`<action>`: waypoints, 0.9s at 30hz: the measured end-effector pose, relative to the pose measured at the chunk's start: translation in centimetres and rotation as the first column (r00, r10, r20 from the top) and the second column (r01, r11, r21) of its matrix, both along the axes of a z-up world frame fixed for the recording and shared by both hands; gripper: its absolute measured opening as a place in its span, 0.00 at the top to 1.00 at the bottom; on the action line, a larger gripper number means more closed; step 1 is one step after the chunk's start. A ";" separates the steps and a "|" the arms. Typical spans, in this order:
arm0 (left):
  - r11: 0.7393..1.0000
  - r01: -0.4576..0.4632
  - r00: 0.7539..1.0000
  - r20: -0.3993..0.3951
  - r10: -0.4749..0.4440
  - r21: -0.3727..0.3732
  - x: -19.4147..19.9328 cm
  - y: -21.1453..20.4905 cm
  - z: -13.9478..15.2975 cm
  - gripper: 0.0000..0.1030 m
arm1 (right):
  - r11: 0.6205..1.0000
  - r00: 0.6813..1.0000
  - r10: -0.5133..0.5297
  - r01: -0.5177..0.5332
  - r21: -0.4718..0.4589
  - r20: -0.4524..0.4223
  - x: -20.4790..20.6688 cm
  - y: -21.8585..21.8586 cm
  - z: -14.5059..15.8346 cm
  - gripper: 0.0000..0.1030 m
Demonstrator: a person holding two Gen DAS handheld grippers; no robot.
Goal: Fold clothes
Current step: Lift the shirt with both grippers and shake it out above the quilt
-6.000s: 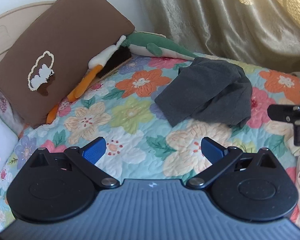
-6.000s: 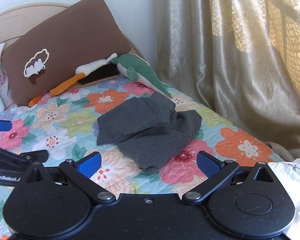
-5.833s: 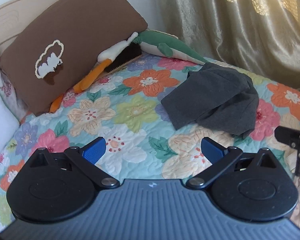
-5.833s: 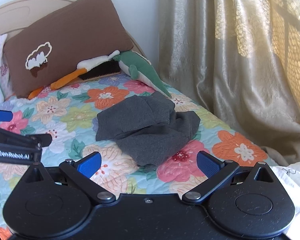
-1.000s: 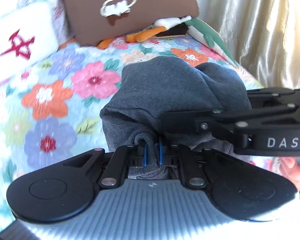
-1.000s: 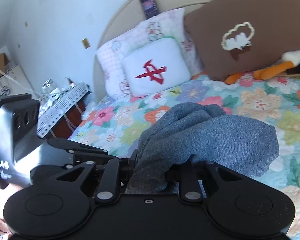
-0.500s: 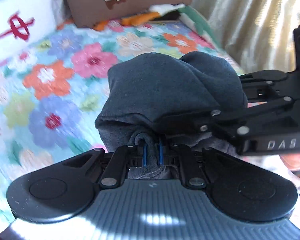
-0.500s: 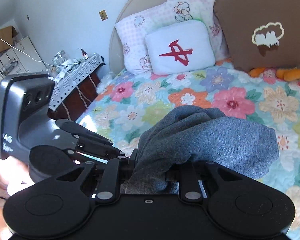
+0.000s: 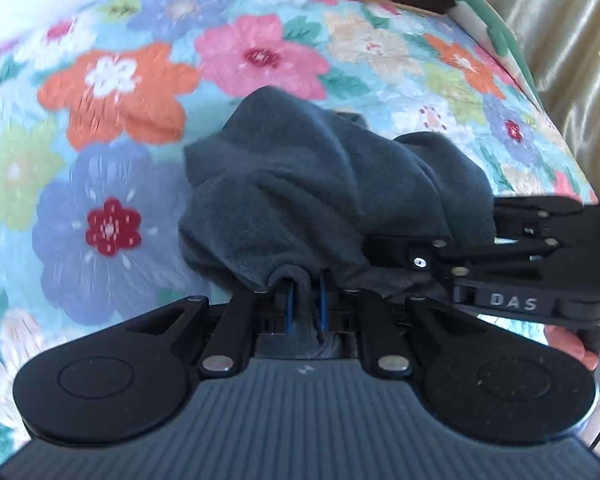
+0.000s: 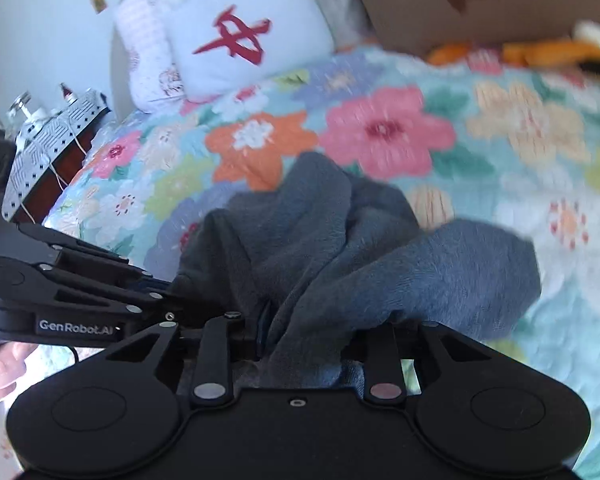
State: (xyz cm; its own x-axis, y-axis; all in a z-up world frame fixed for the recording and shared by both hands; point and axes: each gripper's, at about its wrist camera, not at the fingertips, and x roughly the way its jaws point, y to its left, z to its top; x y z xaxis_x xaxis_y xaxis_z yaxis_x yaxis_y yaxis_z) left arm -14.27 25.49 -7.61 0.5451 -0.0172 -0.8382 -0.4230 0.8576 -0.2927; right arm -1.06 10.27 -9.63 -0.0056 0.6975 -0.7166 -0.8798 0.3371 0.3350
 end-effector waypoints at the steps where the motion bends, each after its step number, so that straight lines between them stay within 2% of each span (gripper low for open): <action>1: 1.000 -0.004 1.000 0.007 0.004 -0.014 -0.2 0.1 -0.2 0.89 | 1.000 1.000 -0.003 0.003 -0.002 -0.009 0.2 -0.2 -0.1 0.64; 4: 1.000 -0.011 1.000 0.010 0.011 -0.011 -0.1 0.1 -0.6 0.89 | 1.000 1.000 -0.011 0.011 -0.020 -0.014 0.4 -0.4 0.2 0.56; 6: 1.000 -0.010 1.000 0.005 0.010 0.023 0.1 -0.1 -0.5 0.89 | 0.998 0.999 -0.036 0.035 -0.045 -0.020 0.6 -0.5 0.4 0.42; 7: 0.999 -0.007 1.000 0.005 0.007 0.042 0.0 -0.1 -0.3 0.89 | 0.997 0.998 -0.053 0.052 -0.057 -0.015 0.6 -0.9 0.5 0.39; 9: 0.997 -0.009 1.000 0.010 0.008 0.071 -0.2 -0.2 0.1 0.89 | 0.992 0.996 -0.089 0.088 -0.095 -0.003 0.9 -1.5 0.5 0.16; 10: 0.997 -0.016 1.000 0.014 0.015 0.070 -0.5 0.0 0.2 0.88 | 0.986 0.994 -0.112 0.113 -0.121 0.009 1.0 -1.8 0.4 0.12; 12: 0.998 -0.037 0.999 0.025 0.036 0.053 -1.0 0.2 0.5 0.88 | 0.981 0.989 -0.146 0.145 -0.128 0.003 1.4 -2.6 0.1 0.11; 13: 0.997 -0.049 0.999 0.026 0.048 0.060 -1.2 0.2 0.6 0.89 | 0.982 0.988 -0.154 0.151 -0.113 -0.015 1.5 -3.0 -0.1 0.12; 16: 0.993 -0.079 0.996 0.042 0.076 0.092 -1.9 0.2 1.2 0.89 | 0.985 0.981 -0.172 0.169 -0.036 -0.089 1.9 -4.1 -0.1 0.36; 17: 0.992 -0.088 0.995 0.052 0.083 0.093 -2.2 0.2 1.4 0.89 | 0.984 0.980 -0.178 0.178 -0.015 -0.093 1.9 -4.3 0.1 0.53; 19: 0.991 -0.092 0.994 0.071 0.085 0.097 -2.5 0.1 1.8 0.89 | 0.980 0.978 -0.194 0.196 0.023 -0.077 2.0 -4.5 0.8 0.60; 21: 0.991 -0.087 0.993 0.093 0.078 0.101 -2.7 0.0 2.2 0.88 | 0.981 0.981 -0.188 0.190 0.048 -0.042 1.8 -4.5 1.6 0.84; 22: 0.991 -0.087 0.991 0.107 0.076 0.102 -2.7 0.0 2.4 0.87 | 0.982 0.984 -0.179 0.180 0.052 -0.020 1.7 -4.5 2.0 0.85; 24: 0.993 -0.091 0.986 0.148 0.079 0.079 -2.8 -0.1 2.8 0.78 | 0.984 0.986 -0.164 0.162 0.070 0.017 1.4 -4.7 2.9 0.85; 25: 0.994 -0.091 0.982 0.173 0.080 0.058 -2.9 -0.1 3.0 0.66 | 0.984 0.987 -0.159 0.155 0.090 0.030 1.3 -4.9 3.6 0.85; 26: 0.995 -0.089 0.978 0.191 0.078 0.048 -2.9 -0.2 3.1 0.59 | 0.982 0.986 -0.160 0.155 0.111 0.042 1.5 -5.2 4.3 0.85; 27: 0.995 -0.085 0.976 0.205 0.074 0.045 -2.8 -0.5 3.2 0.59 | 0.980 0.984 -0.168 0.161 0.117 0.053 1.7 -5.4 4.6 0.85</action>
State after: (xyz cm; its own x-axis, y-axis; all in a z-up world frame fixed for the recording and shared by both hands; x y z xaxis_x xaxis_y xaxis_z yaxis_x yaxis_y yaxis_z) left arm -17.12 24.98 -4.42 0.7018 0.0741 -0.7085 -0.4265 0.8403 -0.3346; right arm 0.63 4.83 -5.01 0.1582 0.7611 -0.6291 -0.8360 0.4423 0.3249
